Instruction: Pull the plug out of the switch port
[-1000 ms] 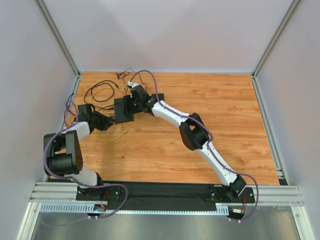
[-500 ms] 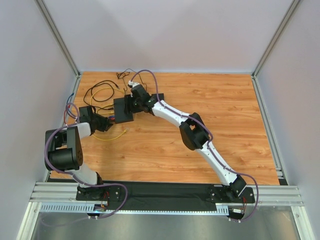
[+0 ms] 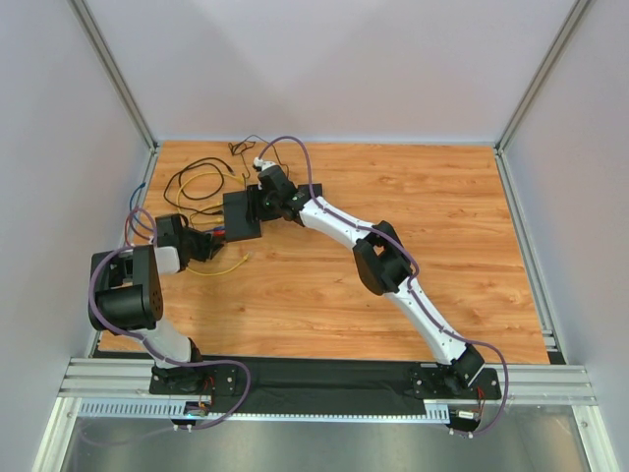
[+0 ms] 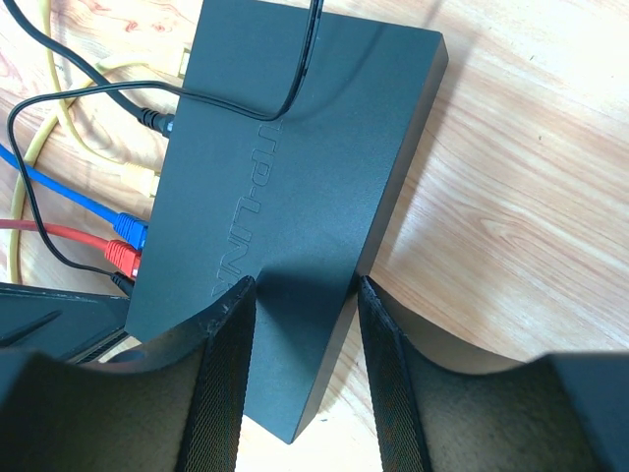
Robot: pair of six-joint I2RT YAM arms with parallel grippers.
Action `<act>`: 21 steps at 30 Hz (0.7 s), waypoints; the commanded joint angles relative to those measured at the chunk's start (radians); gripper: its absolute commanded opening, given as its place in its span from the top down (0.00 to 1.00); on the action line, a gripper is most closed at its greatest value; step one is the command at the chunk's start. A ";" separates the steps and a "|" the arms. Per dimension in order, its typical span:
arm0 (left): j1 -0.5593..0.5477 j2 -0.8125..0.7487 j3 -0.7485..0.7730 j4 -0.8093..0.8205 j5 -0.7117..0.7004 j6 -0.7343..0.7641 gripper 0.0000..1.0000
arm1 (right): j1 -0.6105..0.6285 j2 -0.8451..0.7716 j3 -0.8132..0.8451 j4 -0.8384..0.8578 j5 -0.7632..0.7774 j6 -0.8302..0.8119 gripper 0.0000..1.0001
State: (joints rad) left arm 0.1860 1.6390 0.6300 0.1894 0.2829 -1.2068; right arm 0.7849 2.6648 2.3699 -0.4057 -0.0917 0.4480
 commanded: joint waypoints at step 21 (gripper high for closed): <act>0.012 -0.165 0.028 0.038 -0.001 0.145 0.71 | -0.004 -0.097 -0.221 -0.107 -0.079 0.004 0.58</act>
State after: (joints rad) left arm 0.1917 1.4719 0.5900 0.2565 0.2790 -1.1328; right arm 0.7765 2.5748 2.2124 -0.3851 -0.1658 0.4744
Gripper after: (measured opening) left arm 0.291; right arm 0.425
